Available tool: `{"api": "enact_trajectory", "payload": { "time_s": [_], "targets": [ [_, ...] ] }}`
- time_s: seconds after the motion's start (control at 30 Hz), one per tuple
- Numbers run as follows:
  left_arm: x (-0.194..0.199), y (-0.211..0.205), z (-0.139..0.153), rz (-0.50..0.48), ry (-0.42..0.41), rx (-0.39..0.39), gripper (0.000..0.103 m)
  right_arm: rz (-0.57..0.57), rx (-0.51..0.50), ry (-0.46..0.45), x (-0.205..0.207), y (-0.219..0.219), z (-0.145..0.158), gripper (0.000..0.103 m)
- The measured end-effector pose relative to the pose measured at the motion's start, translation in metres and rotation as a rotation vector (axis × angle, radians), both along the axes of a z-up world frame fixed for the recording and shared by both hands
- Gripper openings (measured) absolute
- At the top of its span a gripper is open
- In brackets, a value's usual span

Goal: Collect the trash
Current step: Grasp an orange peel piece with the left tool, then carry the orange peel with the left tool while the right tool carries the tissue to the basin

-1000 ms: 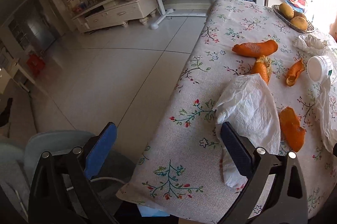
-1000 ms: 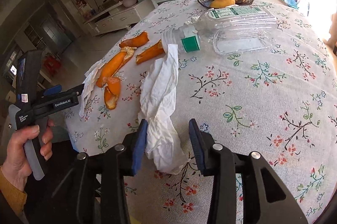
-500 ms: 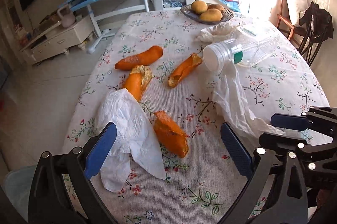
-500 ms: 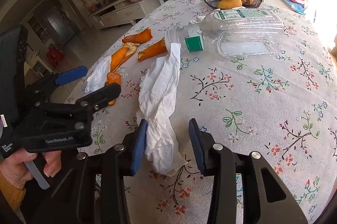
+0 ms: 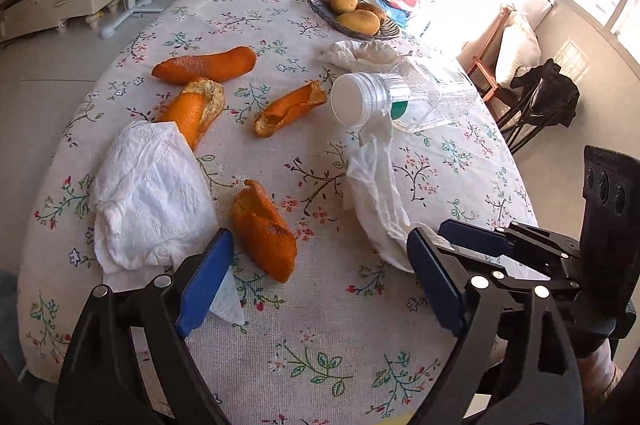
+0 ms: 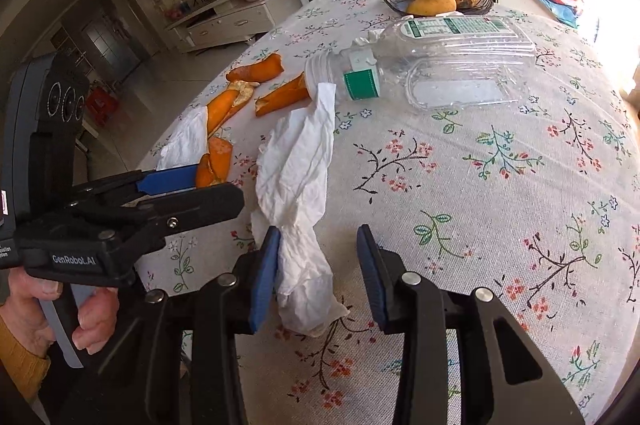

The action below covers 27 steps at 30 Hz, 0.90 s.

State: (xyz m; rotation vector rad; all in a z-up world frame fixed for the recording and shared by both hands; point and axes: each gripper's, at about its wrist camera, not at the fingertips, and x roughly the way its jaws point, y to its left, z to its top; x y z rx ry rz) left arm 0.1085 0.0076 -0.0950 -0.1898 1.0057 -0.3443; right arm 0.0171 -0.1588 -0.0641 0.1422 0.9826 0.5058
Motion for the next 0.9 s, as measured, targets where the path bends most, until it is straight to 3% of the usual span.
{"api": "enact_trajectory", "payload": {
  "time_s": [0.07, 0.13, 0.23, 0.3, 0.33, 0.37, 0.47, 0.57, 0.63, 0.67, 0.7, 0.9],
  "targets": [
    [0.002, 0.000, 0.000, 0.005, -0.005, 0.021, 0.085, -0.008, 0.001, 0.002, 0.000, -0.002, 0.000, 0.033],
    [0.004, -0.005, 0.000, 0.001, -0.025, 0.091, 0.083, -0.004, -0.001, -0.005, -0.001, -0.002, -0.001, 0.032],
    [0.006, -0.014, -0.001, -0.007, -0.062, 0.181, 0.069, 0.013, -0.009, -0.014, -0.002, 0.002, -0.001, 0.030],
    [0.006, -0.017, 0.000, -0.020, -0.072, 0.195, 0.042, 0.021, -0.042, -0.020, -0.003, 0.006, 0.000, 0.023],
    [0.006, -0.016, 0.001, -0.025, -0.070, 0.180, 0.035, 0.020, -0.061, -0.022, -0.003, 0.007, 0.000, 0.020],
    [0.007, -0.015, 0.001, -0.035, -0.056, 0.156, 0.020, 0.017, -0.081, -0.022, -0.004, 0.006, 0.001, 0.014],
    [0.006, -0.015, 0.002, -0.070, -0.044, 0.108, 0.019, -0.010, -0.128, -0.026, -0.008, -0.002, 0.004, 0.011],
    [-0.002, -0.020, 0.002, -0.111, -0.050, 0.118, 0.019, -0.009, -0.136, -0.012, -0.014, -0.009, 0.006, 0.011],
    [-0.004, -0.021, 0.001, -0.102, -0.052, 0.155, 0.019, -0.024, -0.087, -0.030, -0.015, -0.014, 0.009, 0.020],
    [-0.005, -0.021, 0.001, -0.099, -0.057, 0.164, 0.022, -0.032, -0.073, -0.030, -0.014, -0.014, 0.009, 0.042],
    [-0.006, -0.021, 0.001, -0.099, -0.057, 0.168, 0.024, -0.041, -0.069, -0.036, -0.013, -0.013, 0.009, 0.052],
    [-0.014, -0.031, 0.000, -0.098, -0.099, 0.270, 0.043, 0.001, -0.102, -0.067, -0.012, 0.008, 0.005, 0.054]
  ]
}}
